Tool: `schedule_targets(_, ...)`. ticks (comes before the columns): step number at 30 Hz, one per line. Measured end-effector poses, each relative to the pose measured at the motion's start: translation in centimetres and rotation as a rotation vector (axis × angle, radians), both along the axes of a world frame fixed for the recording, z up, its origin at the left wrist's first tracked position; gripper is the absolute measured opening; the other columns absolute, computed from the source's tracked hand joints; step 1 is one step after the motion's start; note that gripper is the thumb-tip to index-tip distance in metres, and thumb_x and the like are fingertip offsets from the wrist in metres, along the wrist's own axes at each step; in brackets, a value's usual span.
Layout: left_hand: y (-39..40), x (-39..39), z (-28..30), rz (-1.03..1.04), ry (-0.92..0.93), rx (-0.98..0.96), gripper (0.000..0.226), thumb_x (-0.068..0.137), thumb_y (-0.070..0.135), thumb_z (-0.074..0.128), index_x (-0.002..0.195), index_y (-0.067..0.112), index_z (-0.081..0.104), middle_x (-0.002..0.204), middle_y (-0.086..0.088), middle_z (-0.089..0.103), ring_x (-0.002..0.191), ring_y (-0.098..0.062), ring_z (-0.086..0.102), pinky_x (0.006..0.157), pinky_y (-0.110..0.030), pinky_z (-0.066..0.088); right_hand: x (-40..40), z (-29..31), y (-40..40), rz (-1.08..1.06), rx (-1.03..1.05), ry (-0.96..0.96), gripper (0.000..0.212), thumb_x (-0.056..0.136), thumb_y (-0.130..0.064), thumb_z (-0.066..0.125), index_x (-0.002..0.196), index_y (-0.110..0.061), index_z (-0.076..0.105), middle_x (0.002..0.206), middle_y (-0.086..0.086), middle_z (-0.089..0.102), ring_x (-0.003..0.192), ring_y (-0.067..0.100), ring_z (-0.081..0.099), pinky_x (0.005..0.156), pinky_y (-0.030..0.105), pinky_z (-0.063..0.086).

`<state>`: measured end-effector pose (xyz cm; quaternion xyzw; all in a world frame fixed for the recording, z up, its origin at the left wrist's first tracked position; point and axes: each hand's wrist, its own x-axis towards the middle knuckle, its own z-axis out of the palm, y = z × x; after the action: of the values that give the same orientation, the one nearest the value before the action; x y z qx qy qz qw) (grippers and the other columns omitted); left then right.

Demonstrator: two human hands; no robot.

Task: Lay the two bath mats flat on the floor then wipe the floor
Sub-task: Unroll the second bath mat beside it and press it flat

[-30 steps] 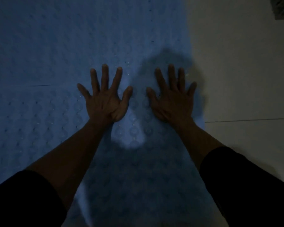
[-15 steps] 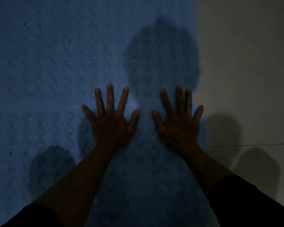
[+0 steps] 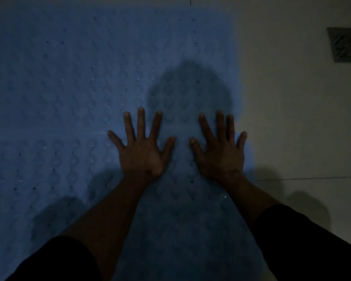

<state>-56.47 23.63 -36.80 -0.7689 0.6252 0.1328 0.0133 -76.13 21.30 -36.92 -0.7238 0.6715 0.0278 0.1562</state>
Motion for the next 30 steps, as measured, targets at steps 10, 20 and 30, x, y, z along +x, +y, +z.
schedule_targets(10,2.4,2.4,11.2,0.120,0.262,0.250,0.078,0.091,0.073,0.034,0.154,0.044,-0.002,0.166,0.001,0.001,0.152,-0.030,0.003,0.114,-0.069,0.007,-1.2,11.5,1.0,-0.013,0.357,-0.194,0.068,0.097,-0.060,0.031,0.155,-0.039,0.001,0.165,0.003,0.002,0.151,0.028,0.001,0.119,0.056,0.014)
schedule_targets(20,13.0,-0.3,35.9,0.284,0.502,0.185,0.066,0.099,0.051,0.044,0.156,0.027,0.022,0.165,-0.011,0.008,0.149,-0.035,0.018,0.119,-0.050,0.023,-1.3,37.1,11.3,0.011,0.376,-0.237,0.058,0.103,-0.030,0.038,0.155,-0.017,0.019,0.162,0.011,0.016,0.150,0.029,0.012,0.121,0.040,0.013)
schedule_targets(30,18.7,-0.7,63.6,0.271,0.472,0.152,0.061,0.101,0.049,0.036,0.154,0.021,0.028,0.163,-0.013,0.012,0.143,-0.038,0.030,0.113,-0.050,0.031,-1.9,63.3,14.3,-0.046,0.326,-0.317,0.059,0.100,-0.036,0.041,0.153,-0.018,0.024,0.157,0.012,0.028,0.143,0.029,0.031,0.114,0.042,0.030)
